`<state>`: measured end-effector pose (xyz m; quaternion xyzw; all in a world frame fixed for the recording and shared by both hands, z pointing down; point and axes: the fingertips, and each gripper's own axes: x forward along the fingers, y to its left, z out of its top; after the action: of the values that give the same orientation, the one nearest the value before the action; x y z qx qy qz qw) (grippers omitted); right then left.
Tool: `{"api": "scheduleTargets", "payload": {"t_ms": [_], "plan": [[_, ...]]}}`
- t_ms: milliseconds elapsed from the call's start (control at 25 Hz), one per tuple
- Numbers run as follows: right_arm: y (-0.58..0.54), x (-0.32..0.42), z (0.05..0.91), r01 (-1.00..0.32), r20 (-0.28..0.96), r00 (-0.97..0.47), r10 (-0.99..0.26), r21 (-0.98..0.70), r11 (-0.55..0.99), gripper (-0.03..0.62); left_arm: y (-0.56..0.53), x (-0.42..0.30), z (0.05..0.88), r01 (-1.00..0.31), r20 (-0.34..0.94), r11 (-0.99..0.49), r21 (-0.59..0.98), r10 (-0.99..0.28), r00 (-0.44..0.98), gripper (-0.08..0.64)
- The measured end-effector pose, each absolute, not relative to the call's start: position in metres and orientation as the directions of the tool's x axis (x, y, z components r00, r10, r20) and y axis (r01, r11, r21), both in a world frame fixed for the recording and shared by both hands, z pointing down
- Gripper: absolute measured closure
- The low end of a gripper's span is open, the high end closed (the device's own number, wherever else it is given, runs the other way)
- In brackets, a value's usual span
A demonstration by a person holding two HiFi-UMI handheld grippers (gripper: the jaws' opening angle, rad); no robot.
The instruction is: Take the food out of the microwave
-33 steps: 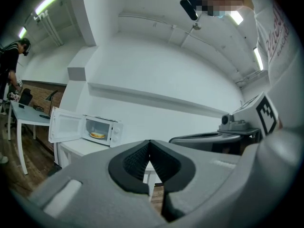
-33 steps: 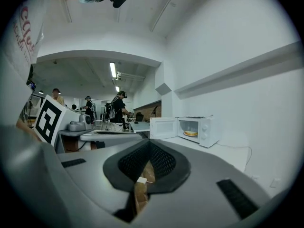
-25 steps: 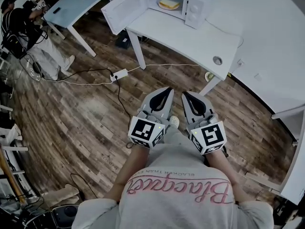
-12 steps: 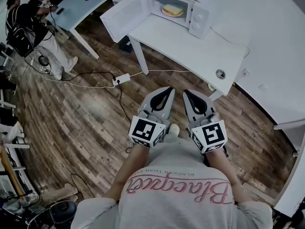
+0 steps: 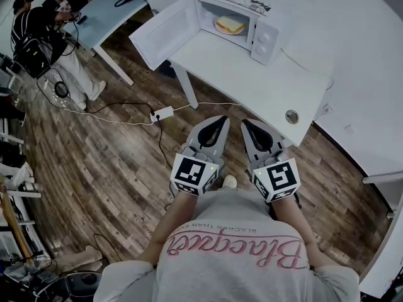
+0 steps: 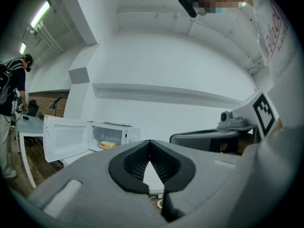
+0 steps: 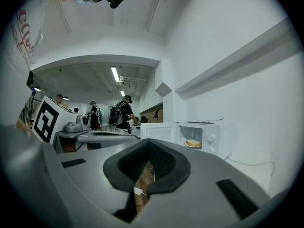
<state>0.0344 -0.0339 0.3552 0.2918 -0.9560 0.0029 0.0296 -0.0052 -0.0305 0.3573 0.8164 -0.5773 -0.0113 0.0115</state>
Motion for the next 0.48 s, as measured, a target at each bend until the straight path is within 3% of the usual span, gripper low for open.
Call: {"api": "scheduleTargets", "payload": {"t_ms": [480], "plan": [[-0.09,0.013,0.368,-0.505,0.082,-0.861,-0.501,-0.039,0.862,0.583,-0.083,-0.031,0.362,-0.965,0.016,-0.26,0.039,-0.965,0.261,0.557]]}}
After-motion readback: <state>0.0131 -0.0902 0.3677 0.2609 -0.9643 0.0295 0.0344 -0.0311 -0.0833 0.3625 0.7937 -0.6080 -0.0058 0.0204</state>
